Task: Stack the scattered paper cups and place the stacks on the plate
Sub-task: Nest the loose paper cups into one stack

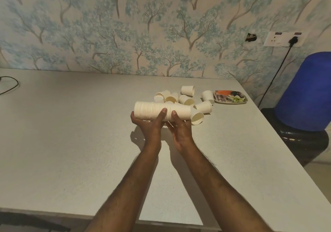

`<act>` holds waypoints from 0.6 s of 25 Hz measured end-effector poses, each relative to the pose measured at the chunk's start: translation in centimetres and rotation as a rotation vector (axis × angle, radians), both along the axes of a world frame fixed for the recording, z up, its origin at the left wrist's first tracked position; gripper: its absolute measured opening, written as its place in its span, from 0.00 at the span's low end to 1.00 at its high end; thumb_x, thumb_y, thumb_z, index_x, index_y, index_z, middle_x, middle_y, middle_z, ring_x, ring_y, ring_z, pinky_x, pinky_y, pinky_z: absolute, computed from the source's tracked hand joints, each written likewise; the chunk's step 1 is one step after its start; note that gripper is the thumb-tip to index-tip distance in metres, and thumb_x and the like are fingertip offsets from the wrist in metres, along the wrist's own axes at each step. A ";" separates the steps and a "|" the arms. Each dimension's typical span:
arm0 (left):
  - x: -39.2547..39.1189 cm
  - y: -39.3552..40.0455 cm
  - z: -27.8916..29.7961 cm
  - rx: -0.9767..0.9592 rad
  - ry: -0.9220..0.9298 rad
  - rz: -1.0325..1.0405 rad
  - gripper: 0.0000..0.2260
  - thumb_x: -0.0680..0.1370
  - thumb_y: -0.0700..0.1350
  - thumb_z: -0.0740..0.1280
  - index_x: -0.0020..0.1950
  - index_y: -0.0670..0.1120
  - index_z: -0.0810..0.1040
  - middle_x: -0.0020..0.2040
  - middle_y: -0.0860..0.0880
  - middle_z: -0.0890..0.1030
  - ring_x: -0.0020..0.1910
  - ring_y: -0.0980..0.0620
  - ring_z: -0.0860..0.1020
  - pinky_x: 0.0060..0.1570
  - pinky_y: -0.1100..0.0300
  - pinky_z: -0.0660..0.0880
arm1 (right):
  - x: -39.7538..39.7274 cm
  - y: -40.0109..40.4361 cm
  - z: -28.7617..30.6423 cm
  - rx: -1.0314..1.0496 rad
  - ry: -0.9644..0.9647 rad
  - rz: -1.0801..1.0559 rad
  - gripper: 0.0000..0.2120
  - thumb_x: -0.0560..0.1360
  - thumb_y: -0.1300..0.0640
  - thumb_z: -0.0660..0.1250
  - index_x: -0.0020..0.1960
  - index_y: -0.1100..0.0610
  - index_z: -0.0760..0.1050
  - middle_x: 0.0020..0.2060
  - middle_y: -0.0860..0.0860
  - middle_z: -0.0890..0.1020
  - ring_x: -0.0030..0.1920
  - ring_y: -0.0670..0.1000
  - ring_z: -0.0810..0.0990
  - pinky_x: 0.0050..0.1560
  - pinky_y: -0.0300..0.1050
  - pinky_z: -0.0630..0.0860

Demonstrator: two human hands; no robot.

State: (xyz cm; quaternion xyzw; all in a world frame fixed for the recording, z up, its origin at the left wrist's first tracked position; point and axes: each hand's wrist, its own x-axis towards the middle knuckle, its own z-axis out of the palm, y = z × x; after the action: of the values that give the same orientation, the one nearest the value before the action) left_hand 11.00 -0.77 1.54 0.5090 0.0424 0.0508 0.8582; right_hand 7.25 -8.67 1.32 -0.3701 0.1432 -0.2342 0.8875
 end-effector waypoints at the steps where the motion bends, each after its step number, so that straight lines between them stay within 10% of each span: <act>1: -0.1 -0.5 0.2 -0.008 -0.001 -0.009 0.50 0.66 0.39 0.83 0.76 0.53 0.53 0.66 0.48 0.68 0.56 0.57 0.76 0.39 0.59 0.83 | 0.1 -0.1 0.0 -0.003 -0.010 -0.008 0.32 0.76 0.67 0.69 0.77 0.54 0.62 0.69 0.58 0.76 0.68 0.60 0.77 0.65 0.62 0.76; 15: 0.5 -5.5 -0.6 0.210 0.069 -0.440 0.19 0.85 0.57 0.57 0.74 0.52 0.66 0.68 0.48 0.73 0.64 0.48 0.75 0.60 0.41 0.78 | -0.7 -6.5 1.2 -0.092 0.140 -0.263 0.28 0.79 0.53 0.69 0.75 0.52 0.61 0.67 0.56 0.76 0.65 0.60 0.79 0.63 0.66 0.75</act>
State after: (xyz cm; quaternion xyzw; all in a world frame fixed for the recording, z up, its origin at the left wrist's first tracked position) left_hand 11.49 -6.29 0.97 0.5936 -0.0457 -0.1508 0.7891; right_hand 6.53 -15.13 2.55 -0.4039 0.2409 -0.3285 0.8191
